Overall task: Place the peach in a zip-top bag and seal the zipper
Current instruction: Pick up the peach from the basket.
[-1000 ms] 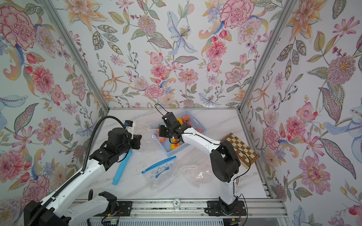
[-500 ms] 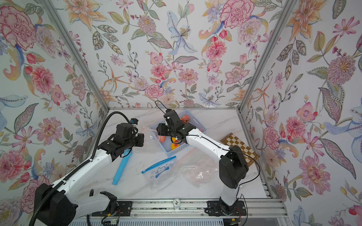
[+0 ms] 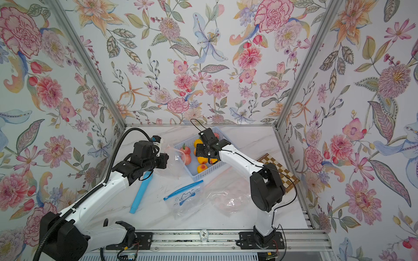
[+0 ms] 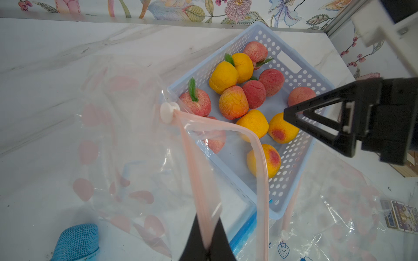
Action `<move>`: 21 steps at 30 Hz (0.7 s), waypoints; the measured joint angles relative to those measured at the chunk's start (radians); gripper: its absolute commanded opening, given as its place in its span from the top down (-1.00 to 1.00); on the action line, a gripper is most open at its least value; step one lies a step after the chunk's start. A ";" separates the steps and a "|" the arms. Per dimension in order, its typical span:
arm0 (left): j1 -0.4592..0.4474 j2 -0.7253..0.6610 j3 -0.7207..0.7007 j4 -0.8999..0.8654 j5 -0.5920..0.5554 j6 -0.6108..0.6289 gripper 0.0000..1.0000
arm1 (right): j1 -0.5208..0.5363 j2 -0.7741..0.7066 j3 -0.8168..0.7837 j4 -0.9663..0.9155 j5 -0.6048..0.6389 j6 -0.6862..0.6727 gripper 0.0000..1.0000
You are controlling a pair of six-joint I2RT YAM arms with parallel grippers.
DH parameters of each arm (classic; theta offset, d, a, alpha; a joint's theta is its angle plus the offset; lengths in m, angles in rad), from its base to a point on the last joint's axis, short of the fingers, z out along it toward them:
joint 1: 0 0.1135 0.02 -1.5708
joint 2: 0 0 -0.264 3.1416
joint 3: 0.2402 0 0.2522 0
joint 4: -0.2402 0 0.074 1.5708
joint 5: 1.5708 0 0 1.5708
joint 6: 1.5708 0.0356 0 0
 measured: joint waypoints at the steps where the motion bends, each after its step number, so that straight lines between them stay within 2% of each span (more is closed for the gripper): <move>1: 0.000 0.003 0.001 -0.002 0.005 -0.005 1.00 | -0.002 0.023 0.009 -0.014 0.002 -0.007 -0.44; 7: 0.000 0.025 0.002 -0.003 0.026 -0.023 1.00 | -0.005 0.121 0.085 -0.088 0.004 -0.050 -0.49; 21: 0.000 0.035 0.001 0.014 0.039 -0.044 1.00 | -0.005 0.255 0.200 -0.129 0.002 -0.097 -0.53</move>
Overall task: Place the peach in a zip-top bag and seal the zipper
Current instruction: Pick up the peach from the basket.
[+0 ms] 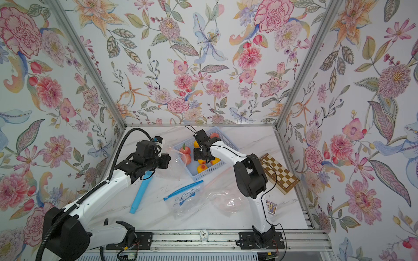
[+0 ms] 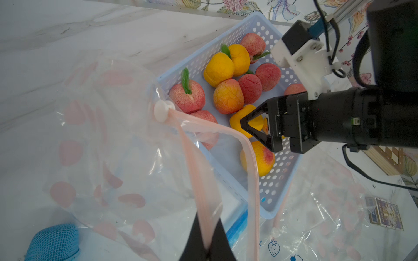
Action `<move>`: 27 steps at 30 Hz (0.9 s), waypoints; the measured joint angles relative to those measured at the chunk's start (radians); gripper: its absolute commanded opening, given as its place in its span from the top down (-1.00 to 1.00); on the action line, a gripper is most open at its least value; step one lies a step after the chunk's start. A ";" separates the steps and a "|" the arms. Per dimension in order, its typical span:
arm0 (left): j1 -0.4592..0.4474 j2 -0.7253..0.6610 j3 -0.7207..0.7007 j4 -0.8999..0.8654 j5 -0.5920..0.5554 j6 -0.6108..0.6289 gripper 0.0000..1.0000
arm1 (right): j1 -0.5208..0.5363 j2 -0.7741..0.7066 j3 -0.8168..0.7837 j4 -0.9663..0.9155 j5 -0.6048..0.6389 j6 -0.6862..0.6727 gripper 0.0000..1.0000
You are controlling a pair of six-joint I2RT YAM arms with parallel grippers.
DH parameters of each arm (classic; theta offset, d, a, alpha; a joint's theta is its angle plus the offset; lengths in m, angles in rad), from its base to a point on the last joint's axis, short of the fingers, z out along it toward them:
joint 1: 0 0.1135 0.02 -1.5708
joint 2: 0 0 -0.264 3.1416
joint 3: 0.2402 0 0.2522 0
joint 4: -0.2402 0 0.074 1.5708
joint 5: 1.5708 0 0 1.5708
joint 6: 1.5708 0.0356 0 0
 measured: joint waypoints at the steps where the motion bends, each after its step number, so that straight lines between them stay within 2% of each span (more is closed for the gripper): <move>1: 0.000 0.000 0.000 0.005 0.002 -0.003 1.00 | 0.000 0.011 0.007 -0.001 0.002 -0.003 -0.53; 7: 0.000 0.000 -0.005 0.031 0.024 -0.022 1.00 | -0.002 0.048 0.021 -0.016 0.018 -0.015 -0.47; 11: 0.000 0.005 -0.011 0.040 0.024 -0.029 1.00 | -0.002 0.050 0.021 -0.019 0.025 -0.022 -0.32; 17: 0.000 0.017 -0.012 0.050 0.024 -0.038 1.00 | -0.002 0.050 0.021 -0.019 0.043 -0.040 0.02; 23: 0.000 0.017 -0.012 0.050 0.023 -0.044 1.00 | 0.002 0.033 0.018 -0.017 0.072 -0.056 0.16; 27: 0.000 0.017 -0.012 0.053 0.023 -0.047 1.00 | 0.012 -0.035 -0.016 0.006 0.086 -0.060 0.21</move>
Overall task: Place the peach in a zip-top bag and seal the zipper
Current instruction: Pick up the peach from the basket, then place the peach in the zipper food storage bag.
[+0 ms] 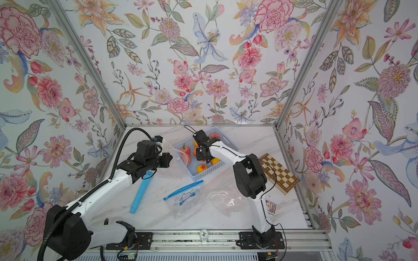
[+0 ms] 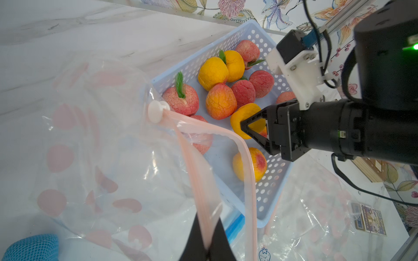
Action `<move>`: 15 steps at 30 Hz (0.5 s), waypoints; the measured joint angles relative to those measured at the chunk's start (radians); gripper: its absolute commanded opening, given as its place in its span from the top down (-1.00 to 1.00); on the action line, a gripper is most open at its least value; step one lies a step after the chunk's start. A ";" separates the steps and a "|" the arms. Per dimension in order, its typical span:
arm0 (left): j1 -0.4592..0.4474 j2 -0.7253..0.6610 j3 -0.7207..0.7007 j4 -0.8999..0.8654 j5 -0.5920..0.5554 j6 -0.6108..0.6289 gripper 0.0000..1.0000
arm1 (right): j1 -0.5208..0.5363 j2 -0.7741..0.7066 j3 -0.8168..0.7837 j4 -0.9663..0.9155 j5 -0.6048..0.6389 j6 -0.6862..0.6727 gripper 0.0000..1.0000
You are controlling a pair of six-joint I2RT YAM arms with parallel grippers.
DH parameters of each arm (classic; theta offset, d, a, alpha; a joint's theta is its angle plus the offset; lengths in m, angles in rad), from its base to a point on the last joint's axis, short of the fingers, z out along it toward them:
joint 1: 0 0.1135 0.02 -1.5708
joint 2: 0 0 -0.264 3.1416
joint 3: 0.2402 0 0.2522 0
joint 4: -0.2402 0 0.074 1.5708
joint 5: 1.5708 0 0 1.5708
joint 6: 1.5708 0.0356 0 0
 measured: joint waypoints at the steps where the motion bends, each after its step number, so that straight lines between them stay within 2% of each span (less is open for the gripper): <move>1: 0.000 0.000 0.000 0.002 0.000 -0.002 1.00 | 0.003 -0.020 -0.011 0.009 0.002 0.000 0.21; 7: 0.001 0.004 0.000 0.021 0.000 -0.008 1.00 | 0.031 -0.178 -0.095 0.100 -0.011 -0.001 0.22; 15: 0.001 0.017 0.000 0.037 0.001 -0.021 1.00 | 0.073 -0.329 -0.205 0.240 -0.105 0.004 0.20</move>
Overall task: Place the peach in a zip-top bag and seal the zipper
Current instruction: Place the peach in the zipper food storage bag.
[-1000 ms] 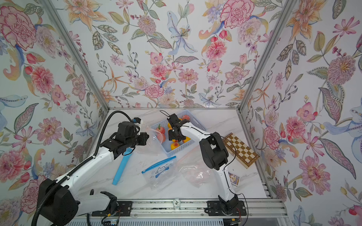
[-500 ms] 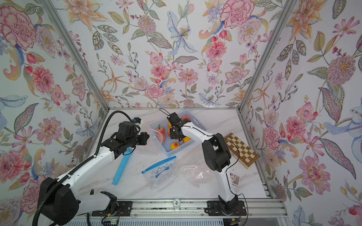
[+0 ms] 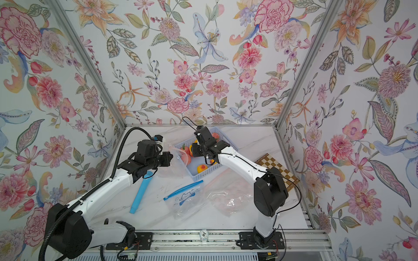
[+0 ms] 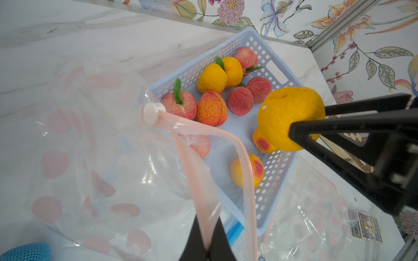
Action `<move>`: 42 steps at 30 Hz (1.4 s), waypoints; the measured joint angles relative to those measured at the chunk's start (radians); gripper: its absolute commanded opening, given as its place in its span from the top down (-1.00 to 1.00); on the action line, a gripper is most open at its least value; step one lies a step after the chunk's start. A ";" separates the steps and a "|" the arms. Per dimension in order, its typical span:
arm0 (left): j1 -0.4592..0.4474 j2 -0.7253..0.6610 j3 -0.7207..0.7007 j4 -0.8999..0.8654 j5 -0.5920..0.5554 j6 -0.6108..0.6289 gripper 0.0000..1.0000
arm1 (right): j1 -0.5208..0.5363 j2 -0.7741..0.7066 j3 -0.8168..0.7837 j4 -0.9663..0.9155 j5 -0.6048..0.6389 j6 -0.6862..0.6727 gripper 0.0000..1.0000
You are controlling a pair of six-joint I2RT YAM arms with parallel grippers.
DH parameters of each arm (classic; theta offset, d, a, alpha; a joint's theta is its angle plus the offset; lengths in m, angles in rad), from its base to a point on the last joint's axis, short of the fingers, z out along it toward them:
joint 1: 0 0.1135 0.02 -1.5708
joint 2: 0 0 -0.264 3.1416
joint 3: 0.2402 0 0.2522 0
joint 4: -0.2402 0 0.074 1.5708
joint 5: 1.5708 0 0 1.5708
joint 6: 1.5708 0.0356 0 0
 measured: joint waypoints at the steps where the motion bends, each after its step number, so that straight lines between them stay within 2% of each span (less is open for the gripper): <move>1: 0.000 0.003 0.000 0.001 0.000 -0.002 1.00 | 0.008 -0.016 -0.016 0.023 -0.018 0.002 0.20; 10: 0.002 0.019 0.000 0.010 0.028 -0.013 1.00 | 0.076 -0.053 -0.077 0.193 -0.148 0.050 0.19; 27: 0.013 -0.021 0.000 0.012 0.045 -0.074 1.00 | 0.085 0.034 -0.087 0.235 -0.197 0.095 0.18; 31: 0.013 -0.042 0.000 0.023 0.044 -0.087 1.00 | 0.096 0.036 -0.087 0.230 -0.196 0.095 0.04; 38: 0.027 -0.046 0.000 0.029 0.044 -0.112 1.00 | 0.117 0.045 -0.080 0.194 -0.185 0.081 -0.37; 42: 0.032 -0.046 0.000 0.037 0.045 -0.121 1.00 | 0.119 0.045 -0.078 0.179 -0.181 0.072 -0.45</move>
